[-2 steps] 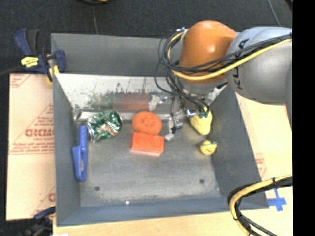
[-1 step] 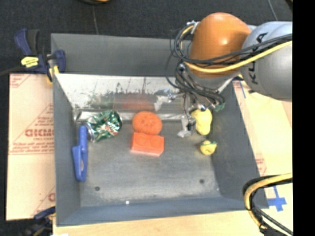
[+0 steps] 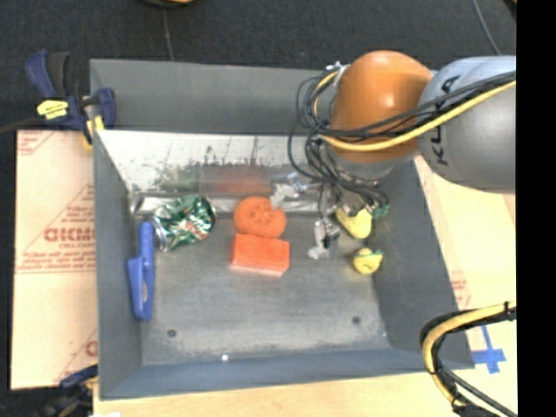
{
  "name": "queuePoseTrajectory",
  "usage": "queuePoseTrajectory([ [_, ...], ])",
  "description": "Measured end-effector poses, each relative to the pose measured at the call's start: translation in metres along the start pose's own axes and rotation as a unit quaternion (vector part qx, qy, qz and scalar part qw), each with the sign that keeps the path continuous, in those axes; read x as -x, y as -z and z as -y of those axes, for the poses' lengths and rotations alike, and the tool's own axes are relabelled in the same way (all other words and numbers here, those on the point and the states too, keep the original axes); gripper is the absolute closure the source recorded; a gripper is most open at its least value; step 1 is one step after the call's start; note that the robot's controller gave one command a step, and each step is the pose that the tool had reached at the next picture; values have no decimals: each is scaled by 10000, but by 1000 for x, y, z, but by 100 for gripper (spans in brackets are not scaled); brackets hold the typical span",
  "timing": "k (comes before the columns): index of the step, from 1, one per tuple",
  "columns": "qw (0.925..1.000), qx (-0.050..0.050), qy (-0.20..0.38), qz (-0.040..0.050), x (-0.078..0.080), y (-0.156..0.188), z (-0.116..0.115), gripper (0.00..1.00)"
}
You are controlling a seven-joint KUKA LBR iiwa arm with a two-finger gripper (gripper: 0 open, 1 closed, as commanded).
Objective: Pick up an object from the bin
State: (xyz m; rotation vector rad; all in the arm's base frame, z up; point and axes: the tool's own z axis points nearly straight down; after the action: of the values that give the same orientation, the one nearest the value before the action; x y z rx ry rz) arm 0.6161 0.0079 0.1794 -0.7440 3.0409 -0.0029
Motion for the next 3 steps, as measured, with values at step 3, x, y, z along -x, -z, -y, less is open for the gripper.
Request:
queuePoseTrajectory([
  [3, 9954, -23, 958, 27, -25, 1, 11, 0],
])
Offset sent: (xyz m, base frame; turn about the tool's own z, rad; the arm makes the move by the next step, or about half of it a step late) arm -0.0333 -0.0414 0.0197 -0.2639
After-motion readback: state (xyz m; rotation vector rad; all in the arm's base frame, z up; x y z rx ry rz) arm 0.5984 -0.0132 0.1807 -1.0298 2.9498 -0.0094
